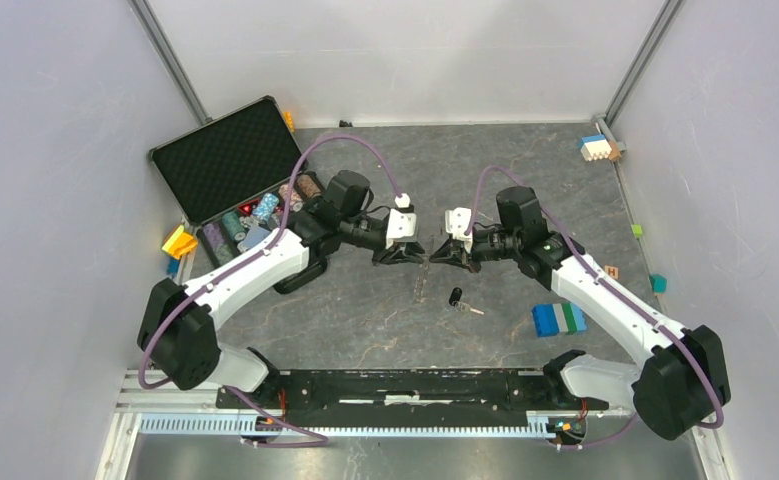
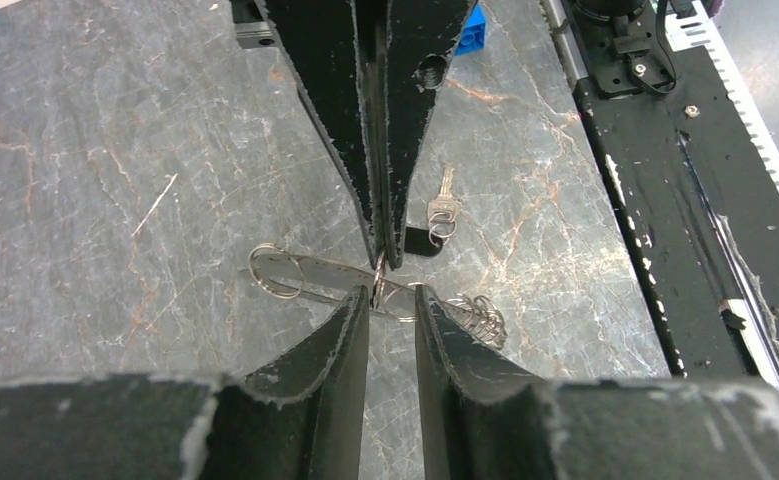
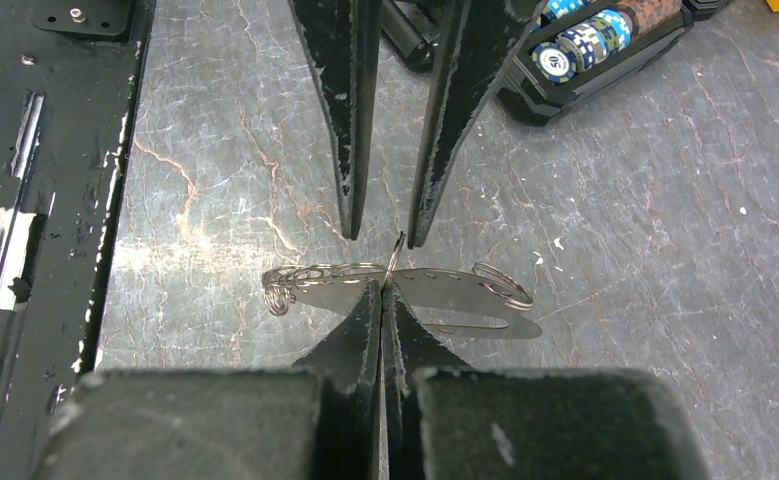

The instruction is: Put the keys on the keyring

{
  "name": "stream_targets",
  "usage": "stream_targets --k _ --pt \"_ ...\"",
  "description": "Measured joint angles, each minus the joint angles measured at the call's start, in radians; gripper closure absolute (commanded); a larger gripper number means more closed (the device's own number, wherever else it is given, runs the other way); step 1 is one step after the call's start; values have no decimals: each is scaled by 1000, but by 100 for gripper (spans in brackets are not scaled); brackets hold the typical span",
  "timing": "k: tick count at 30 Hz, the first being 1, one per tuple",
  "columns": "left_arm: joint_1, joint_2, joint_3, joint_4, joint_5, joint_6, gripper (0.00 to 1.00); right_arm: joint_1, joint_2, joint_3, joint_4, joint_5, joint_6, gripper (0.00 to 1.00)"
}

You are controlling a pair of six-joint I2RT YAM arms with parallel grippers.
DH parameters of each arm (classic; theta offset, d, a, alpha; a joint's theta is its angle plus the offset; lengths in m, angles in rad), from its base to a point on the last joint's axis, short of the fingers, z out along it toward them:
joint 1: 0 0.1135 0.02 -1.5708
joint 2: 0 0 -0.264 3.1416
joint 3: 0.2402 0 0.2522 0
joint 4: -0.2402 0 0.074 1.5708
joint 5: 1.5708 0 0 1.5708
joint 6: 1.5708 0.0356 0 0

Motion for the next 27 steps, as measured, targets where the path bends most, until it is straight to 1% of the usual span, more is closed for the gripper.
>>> stream_targets --k 12,15,17,22,23,26,27 --pt "-17 21 12 -27 -4 16 83 5 0 0 1 0 10 100" --pt "-18 28 18 -27 -5 16 89 5 0 0 1 0 10 100" --pt "-18 29 19 -29 -6 16 97 5 0 0 1 0 10 100" --pt "-19 30 19 -31 -10 19 98 5 0 0 0 0 13 100" --pt "-19 30 19 -31 -11 19 98 5 0 0 0 0 14 97" --pt "-20 28 19 -28 -16 18 98 5 0 0 0 0 16 73" --pt "-21 23 13 -20 -22 18 98 5 0 0 2 0 17 67"
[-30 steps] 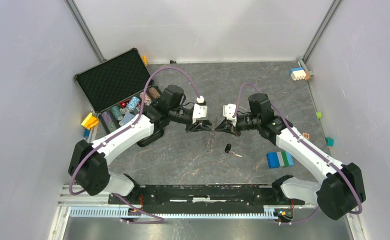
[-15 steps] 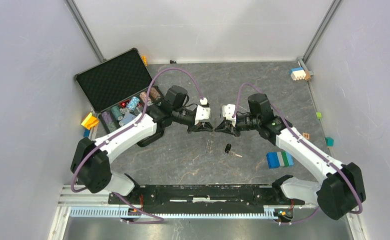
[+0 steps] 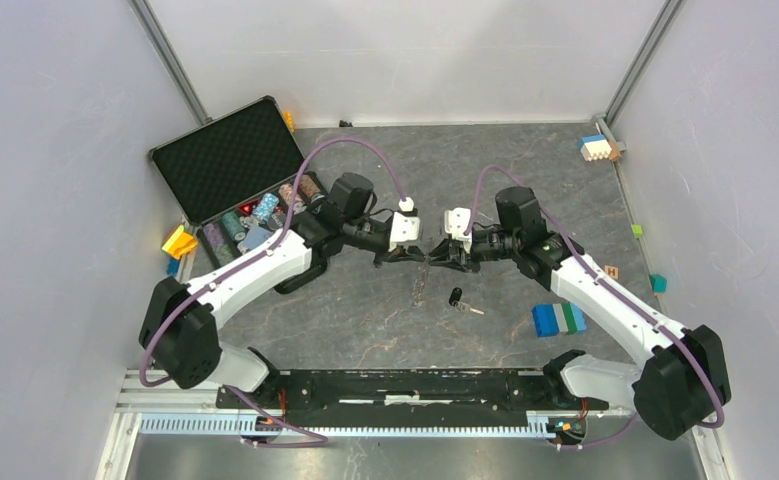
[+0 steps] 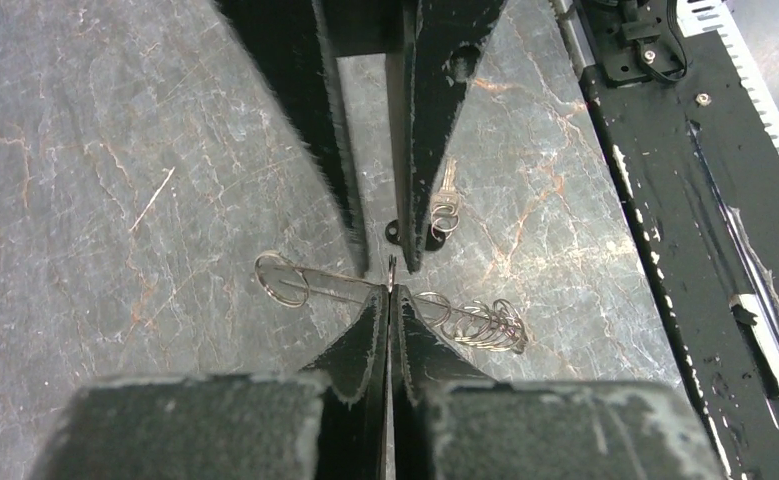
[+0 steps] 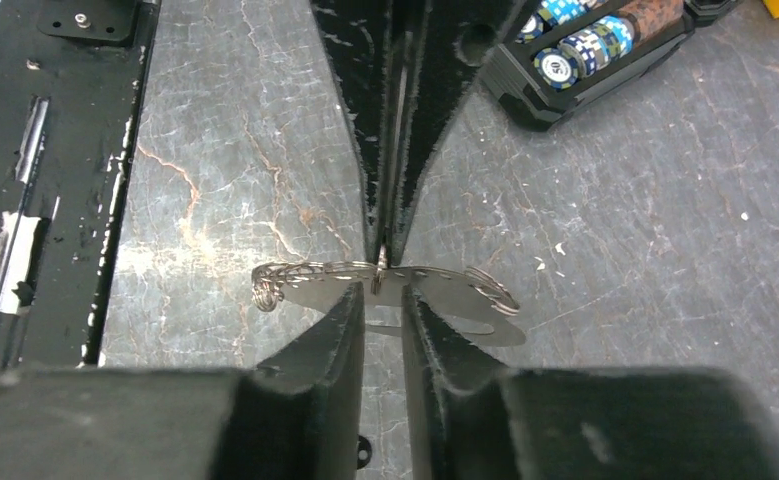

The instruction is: Put the keys on the keyring

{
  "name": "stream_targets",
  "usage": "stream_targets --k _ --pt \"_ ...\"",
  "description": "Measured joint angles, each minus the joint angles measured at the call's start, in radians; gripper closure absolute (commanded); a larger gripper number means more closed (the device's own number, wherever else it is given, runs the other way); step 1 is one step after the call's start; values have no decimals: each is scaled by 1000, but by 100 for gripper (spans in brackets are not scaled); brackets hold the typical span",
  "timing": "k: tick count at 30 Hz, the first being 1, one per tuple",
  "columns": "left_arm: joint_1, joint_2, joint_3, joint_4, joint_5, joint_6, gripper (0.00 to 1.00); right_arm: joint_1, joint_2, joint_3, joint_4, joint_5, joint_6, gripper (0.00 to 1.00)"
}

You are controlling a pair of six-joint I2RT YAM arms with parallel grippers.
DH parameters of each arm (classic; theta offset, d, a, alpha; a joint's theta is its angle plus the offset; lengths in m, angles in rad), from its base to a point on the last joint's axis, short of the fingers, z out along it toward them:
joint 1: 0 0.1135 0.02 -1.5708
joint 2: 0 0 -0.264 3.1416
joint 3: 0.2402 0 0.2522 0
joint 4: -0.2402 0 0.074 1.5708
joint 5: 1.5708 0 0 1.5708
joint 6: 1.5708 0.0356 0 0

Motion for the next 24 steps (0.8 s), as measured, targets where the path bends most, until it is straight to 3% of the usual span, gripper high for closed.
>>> stream_targets --k 1,3,15,24 --pt "0 -6 -8 6 -5 0 98 0 0 0 5 0 0 55" --pt "0 -28 -39 23 -10 -4 98 0 -2 0 11 1 4 46" --pt "20 -156 -184 109 -12 -43 98 0 -71 -52 -50 107 -78 45" --pt "39 -277 -256 118 -61 -72 98 0 34 -121 -196 226 -194 45"
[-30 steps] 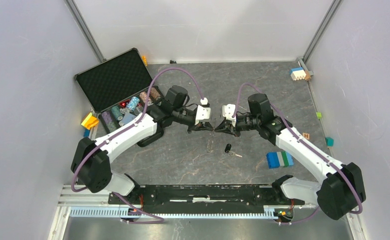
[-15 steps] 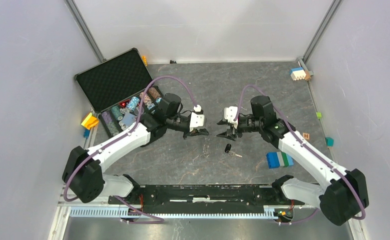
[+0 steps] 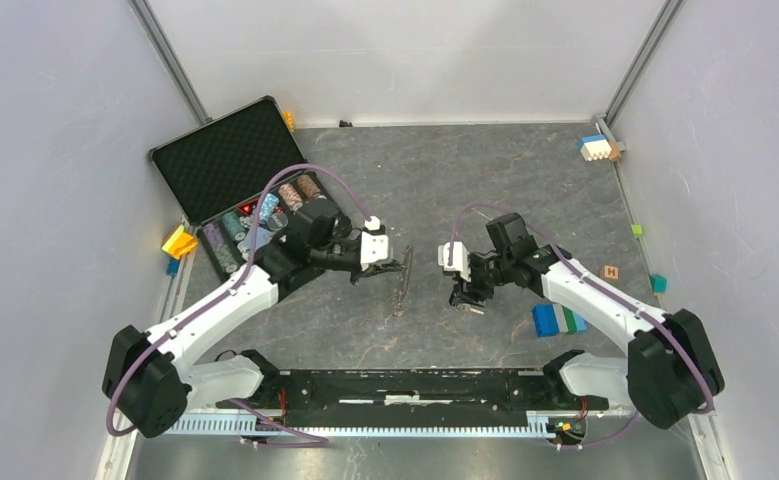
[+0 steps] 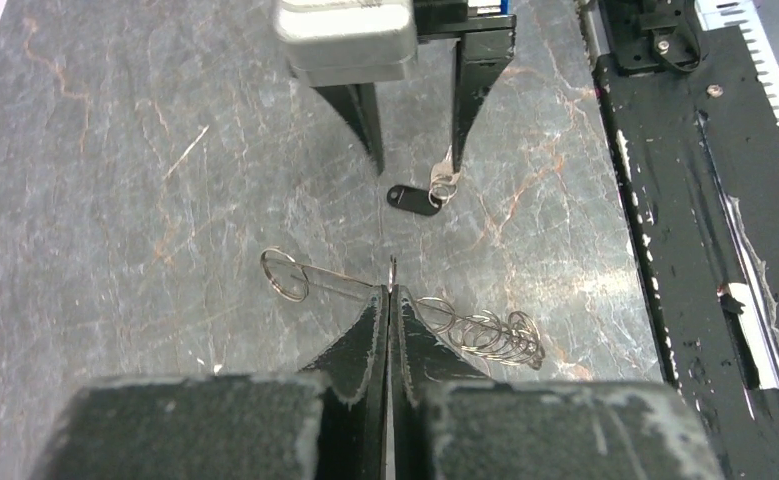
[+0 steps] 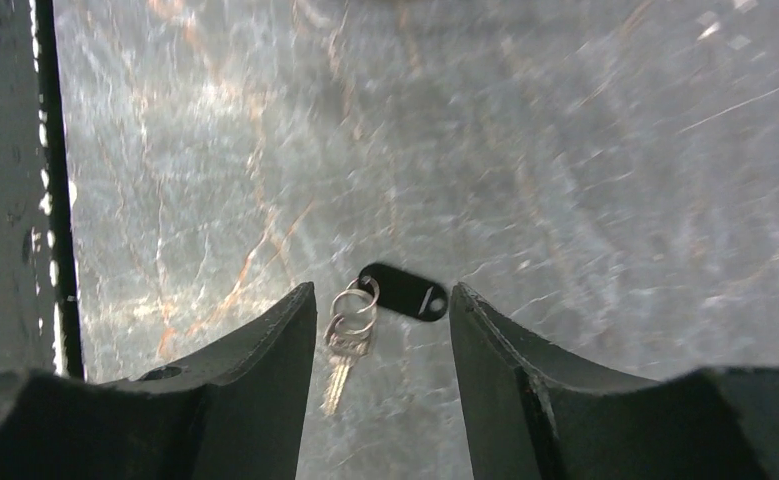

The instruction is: Put the keys on the keyring

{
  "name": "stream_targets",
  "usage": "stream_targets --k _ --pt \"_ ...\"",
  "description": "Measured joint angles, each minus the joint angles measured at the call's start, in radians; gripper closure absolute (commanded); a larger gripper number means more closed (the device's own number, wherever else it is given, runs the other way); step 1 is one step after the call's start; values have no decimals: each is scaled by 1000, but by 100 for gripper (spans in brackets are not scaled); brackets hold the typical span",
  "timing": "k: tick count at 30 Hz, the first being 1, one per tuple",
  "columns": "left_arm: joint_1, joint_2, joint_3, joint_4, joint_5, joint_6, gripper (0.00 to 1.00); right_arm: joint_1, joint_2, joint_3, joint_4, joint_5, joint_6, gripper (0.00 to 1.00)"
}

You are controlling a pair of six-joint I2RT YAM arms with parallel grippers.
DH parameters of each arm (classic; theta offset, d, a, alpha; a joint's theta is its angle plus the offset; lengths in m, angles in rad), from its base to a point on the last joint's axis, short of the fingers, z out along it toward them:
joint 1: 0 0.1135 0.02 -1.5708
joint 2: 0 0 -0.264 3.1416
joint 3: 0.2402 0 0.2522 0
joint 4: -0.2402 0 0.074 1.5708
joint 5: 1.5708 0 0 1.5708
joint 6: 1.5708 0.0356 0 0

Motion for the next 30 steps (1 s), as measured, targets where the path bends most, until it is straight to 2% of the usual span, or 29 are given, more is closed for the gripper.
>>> stream_targets --k 12,18,30 --pt "31 -92 -114 -1 -66 -8 98 0 133 -40 -44 21 -9 55" --pt "31 -108 -128 6 -75 -8 98 0 202 -40 -43 40 27 57" --pt "31 -111 -128 14 -76 -8 98 0 212 -32 -22 94 52 58"
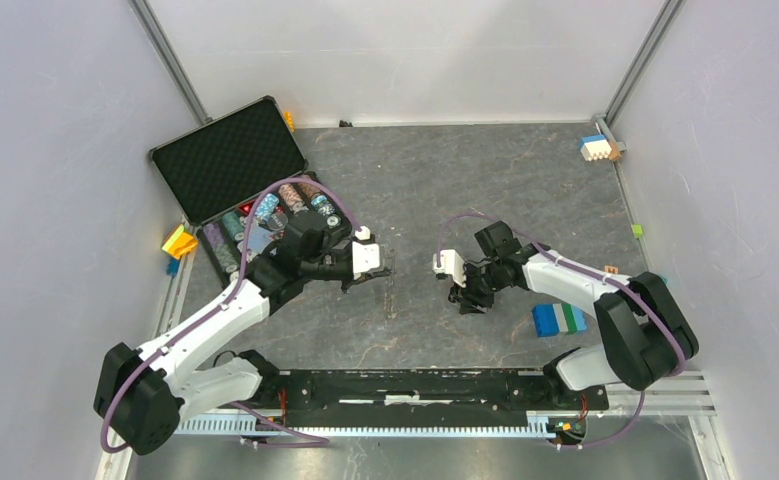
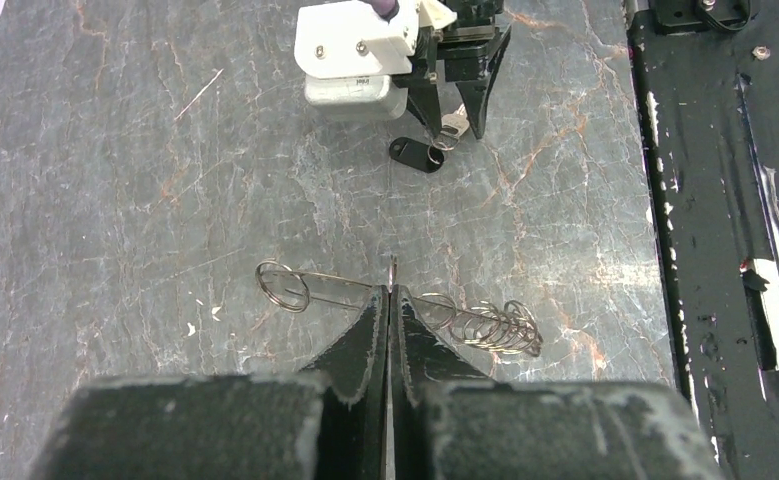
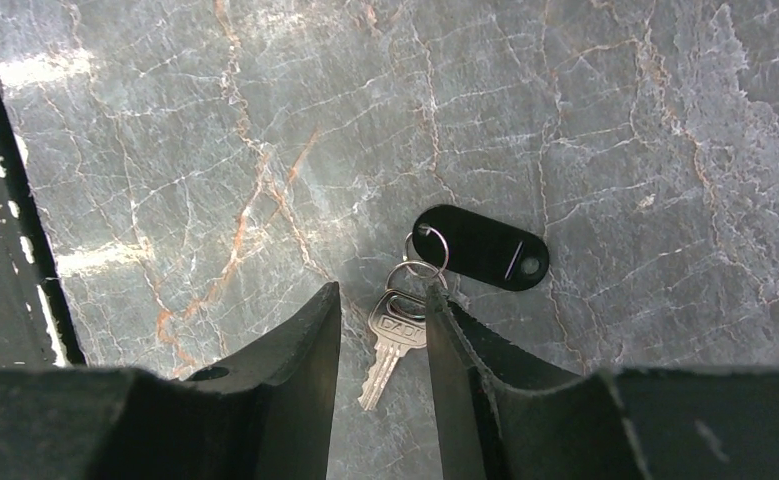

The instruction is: Put the keys on the keyring

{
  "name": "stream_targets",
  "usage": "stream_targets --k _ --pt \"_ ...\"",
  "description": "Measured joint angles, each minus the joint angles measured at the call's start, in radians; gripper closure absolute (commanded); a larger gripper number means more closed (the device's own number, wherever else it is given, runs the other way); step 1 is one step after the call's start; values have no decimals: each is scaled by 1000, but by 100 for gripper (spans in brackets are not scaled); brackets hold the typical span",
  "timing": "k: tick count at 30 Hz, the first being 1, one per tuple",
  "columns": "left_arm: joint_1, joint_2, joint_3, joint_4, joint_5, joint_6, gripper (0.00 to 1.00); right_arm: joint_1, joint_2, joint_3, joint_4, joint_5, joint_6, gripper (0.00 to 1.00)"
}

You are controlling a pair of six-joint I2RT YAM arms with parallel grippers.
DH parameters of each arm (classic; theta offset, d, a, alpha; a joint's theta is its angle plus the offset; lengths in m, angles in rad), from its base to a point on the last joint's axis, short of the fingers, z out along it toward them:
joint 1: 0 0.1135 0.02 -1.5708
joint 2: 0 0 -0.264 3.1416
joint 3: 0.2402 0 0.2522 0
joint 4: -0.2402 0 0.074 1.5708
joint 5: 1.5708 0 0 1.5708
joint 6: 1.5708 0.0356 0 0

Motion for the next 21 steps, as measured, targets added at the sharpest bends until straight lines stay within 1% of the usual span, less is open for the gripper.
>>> stream_targets --k 8,17,21 --pt "0 -3 0 0 0 0 98 0 6 3 6 19 -10 59" --pt "0 -4 -13 3 0 0 98 0 -77 4 26 24 -23 64" --pt "0 -4 -13 3 1 0 98 0 -77 4 43 40 -24 64"
